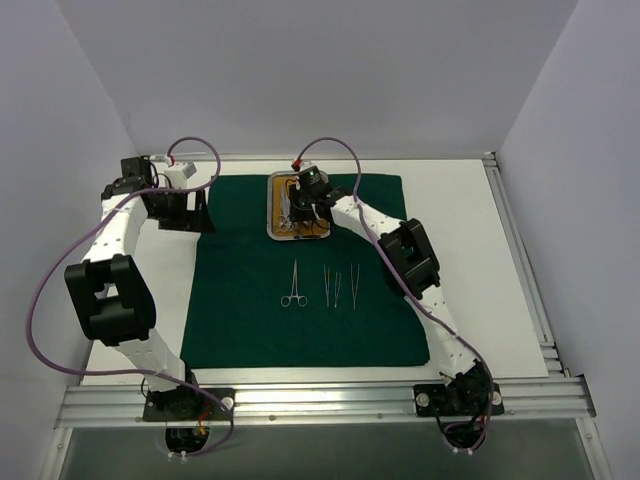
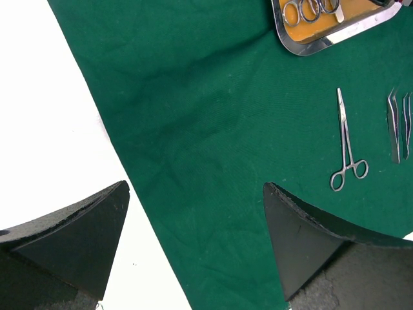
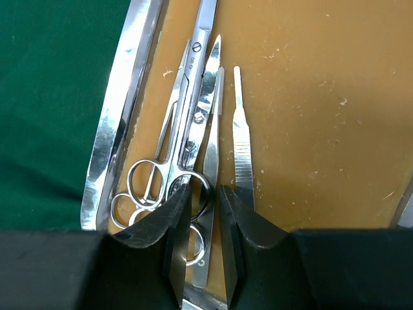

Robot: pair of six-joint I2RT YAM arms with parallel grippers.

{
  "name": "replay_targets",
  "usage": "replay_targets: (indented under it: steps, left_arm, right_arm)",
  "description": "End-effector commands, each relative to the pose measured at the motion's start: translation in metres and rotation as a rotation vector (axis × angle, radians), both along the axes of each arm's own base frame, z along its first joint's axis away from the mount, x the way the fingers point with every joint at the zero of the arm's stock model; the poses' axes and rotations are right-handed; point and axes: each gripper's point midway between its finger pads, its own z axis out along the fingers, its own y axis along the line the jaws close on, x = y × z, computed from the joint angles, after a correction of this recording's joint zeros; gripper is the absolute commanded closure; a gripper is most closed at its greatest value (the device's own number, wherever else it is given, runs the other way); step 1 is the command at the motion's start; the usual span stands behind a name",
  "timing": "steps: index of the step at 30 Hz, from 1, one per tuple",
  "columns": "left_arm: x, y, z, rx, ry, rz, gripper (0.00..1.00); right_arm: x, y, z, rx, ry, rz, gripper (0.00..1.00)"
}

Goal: Open and lay out the surgical kit
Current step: Pick up the medical item from the container.

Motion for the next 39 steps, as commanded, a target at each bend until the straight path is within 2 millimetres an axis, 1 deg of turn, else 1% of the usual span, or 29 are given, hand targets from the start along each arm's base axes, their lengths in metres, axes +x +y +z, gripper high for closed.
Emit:
replay_targets:
  steps: [1,2,4,6,7,11,12,14,15,16,17,21,22,23,24,25,26,27,29,30,31,32,33,34,35,36,37,38,39]
  left_arm:
    - [0.018,0.003,0.021,0.004,-0.087,-0.006,0.06]
    - [0.018,0.004,0.021,0.002,-0.086,-0.006,0.06]
    - [0.017,0.003,0.021,-0.001,-0.084,-0.007,0.06]
    - [0.016,0.002,0.02,-0.004,-0.08,-0.008,0.06]
    - [0.016,0.002,0.02,-0.003,-0.082,-0.008,0.06]
    - [0.016,0.002,0.022,-0.003,-0.086,-0.01,0.06]
    - [0.016,0.003,0.022,-0.003,-0.086,-0.009,0.06]
    - [0.016,0.002,0.022,-0.005,-0.087,-0.01,0.06]
    - [0.016,0.001,0.024,-0.006,-0.09,-0.011,0.06]
    - [0.015,0.001,0.023,-0.006,-0.086,-0.012,0.06]
    - [0.015,0.001,0.023,-0.006,-0.088,-0.012,0.06]
    - [0.015,0.001,0.024,-0.005,-0.089,-0.012,0.06]
    - [0.015,0.001,0.025,-0.006,-0.091,-0.012,0.06]
    - [0.015,0.001,0.025,-0.006,-0.091,-0.012,0.06]
    - [0.015,0.001,0.026,-0.006,-0.092,-0.012,0.06]
    - [0.015,0.001,0.026,-0.006,-0.094,-0.012,0.06]
    - [0.014,0.001,0.026,-0.006,-0.092,-0.012,0.06]
    - [0.015,0.002,0.026,-0.006,-0.094,-0.011,0.06]
    - [0.015,0.0,0.026,-0.01,-0.095,-0.015,0.06]
    - [0.015,0.0,0.026,-0.01,-0.093,-0.015,0.06]
    - [0.014,0.001,0.028,-0.008,-0.094,-0.012,0.06]
    - [0.014,0.001,0.028,-0.006,-0.097,-0.016,0.06]
    - [0.014,0.001,0.029,-0.006,-0.096,-0.013,0.06]
    - [0.014,0.002,0.03,-0.003,-0.103,-0.013,0.06]
    - [0.013,0.001,0.031,-0.003,-0.102,-0.015,0.06]
    - [0.013,0.002,0.033,-0.002,-0.108,-0.014,0.06]
    - [0.012,0.001,0.035,-0.002,-0.113,-0.015,0.06]
    - [0.011,0.001,0.036,-0.005,-0.116,-0.013,0.06]
    - [0.01,0.001,0.037,-0.009,-0.118,-0.014,0.06]
  right_arm:
    - [-0.005,-0.001,-0.018,-0.012,0.043,-0.001,0.79]
    - [-0.005,0.0,-0.018,-0.012,0.043,0.001,0.79]
    - [-0.006,0.0,-0.018,-0.008,0.047,0.0,0.85]
    - [-0.006,0.001,-0.013,-0.002,0.042,0.0,0.97]
    - [-0.006,0.001,-0.01,0.002,0.041,-0.002,1.0]
    - [-0.003,0.002,0.018,0.033,-0.001,-0.011,1.0]
    - [-0.001,0.003,0.034,0.052,-0.026,-0.013,1.0]
    - [-0.001,0.003,0.045,0.067,-0.043,-0.019,1.0]
    - [0.001,0.004,0.063,0.095,-0.074,-0.023,1.0]
    - [-0.001,0.003,0.063,0.097,-0.073,-0.025,1.0]
    - [-0.002,0.003,0.078,0.122,-0.088,-0.03,1.0]
    - [-0.003,0.003,0.107,0.198,-0.14,-0.057,1.0]
    - [-0.004,0.001,0.109,0.208,-0.144,-0.068,1.0]
    - [-0.008,-0.002,0.104,0.205,-0.135,-0.076,1.0]
    - [-0.006,-0.003,0.119,0.234,-0.164,-0.095,1.0]
    - [-0.008,-0.005,0.119,0.24,-0.165,-0.104,1.0]
    - [-0.01,-0.006,0.129,0.257,-0.178,-0.108,1.0]
    - [-0.013,-0.009,0.121,0.261,-0.17,-0.12,1.0]
    - [-0.019,-0.01,0.128,0.302,-0.158,-0.145,1.0]
    - [-0.024,-0.013,0.119,0.314,-0.141,-0.16,1.0]
    - [-0.032,-0.01,0.119,0.356,-0.115,-0.184,1.0]
    - [-0.04,-0.01,0.133,0.394,-0.128,-0.196,1.0]
    - [-0.046,-0.007,0.137,0.422,-0.136,-0.21,1.0]
    - [-0.068,0.0,0.122,0.409,-0.106,-0.209,1.0]
    - [-0.075,0.0,0.135,0.44,-0.121,-0.253,1.0]
    - [-0.084,0.003,0.135,0.446,-0.124,-0.271,1.0]
    - [-0.101,0.004,0.119,0.429,-0.098,-0.278,1.0]
    - [-0.119,0.014,0.118,0.449,-0.083,-0.298,1.0]
    - [-0.129,0.016,0.127,0.485,-0.089,-0.306,1.0]
